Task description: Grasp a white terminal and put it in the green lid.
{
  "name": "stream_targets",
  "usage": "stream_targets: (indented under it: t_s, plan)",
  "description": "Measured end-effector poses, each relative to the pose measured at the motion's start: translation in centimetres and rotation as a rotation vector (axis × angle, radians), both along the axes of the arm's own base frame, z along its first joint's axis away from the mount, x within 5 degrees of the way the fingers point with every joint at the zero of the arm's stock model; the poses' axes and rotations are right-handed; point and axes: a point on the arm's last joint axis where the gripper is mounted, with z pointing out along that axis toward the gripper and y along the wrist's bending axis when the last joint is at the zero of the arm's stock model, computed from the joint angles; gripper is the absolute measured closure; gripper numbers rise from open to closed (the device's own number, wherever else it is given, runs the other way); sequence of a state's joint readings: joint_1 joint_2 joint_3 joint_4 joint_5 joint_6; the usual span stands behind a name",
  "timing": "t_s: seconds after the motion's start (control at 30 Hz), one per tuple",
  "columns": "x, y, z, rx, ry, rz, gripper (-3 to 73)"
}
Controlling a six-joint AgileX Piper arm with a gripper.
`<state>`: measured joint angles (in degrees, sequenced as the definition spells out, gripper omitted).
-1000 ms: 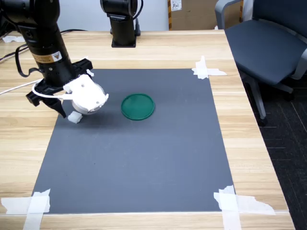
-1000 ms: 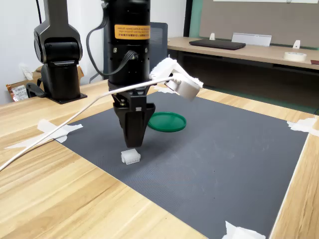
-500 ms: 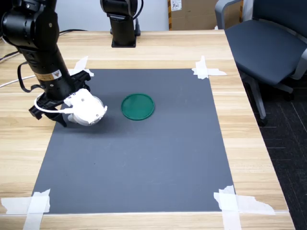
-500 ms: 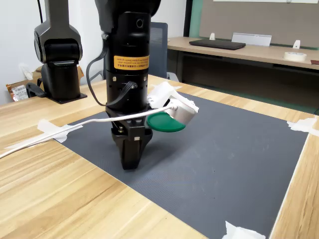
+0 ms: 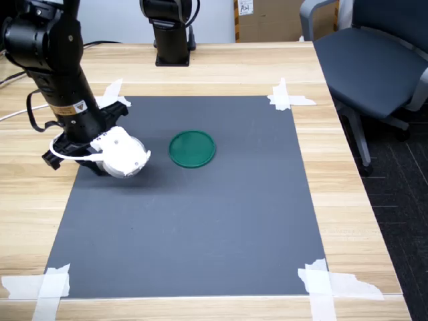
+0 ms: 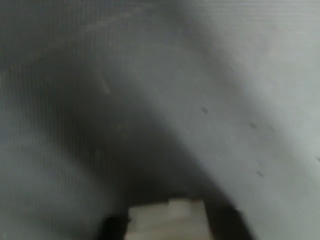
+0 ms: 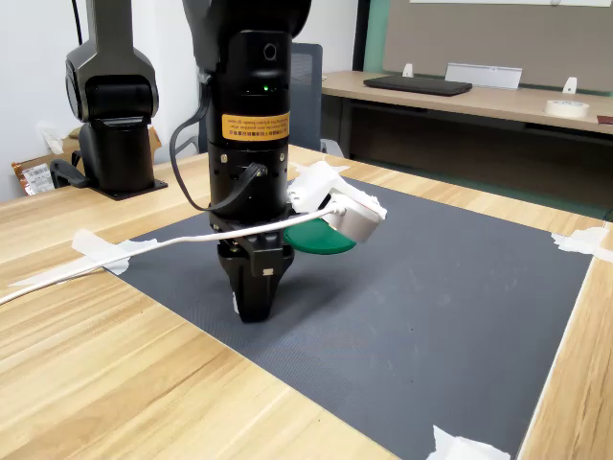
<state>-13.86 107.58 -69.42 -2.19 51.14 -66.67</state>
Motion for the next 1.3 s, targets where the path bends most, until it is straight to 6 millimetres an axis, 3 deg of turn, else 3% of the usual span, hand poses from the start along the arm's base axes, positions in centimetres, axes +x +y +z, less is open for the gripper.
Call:
stream_targets:
  t_s: [0.07,0.27,0.9,1.3]
  plan:
    - [0.1,0.0,0.0,-0.001,0.0,-0.002,43.6]
    - [-0.2,0.0,0.4,0.003,0.01,-0.007,43.7]
    - [-3.3,3.1,9.3,0.155,-0.174,0.056,43.7]
    - [-3.9,10.3,9.8,0.107,-0.113,0.165,43.7]
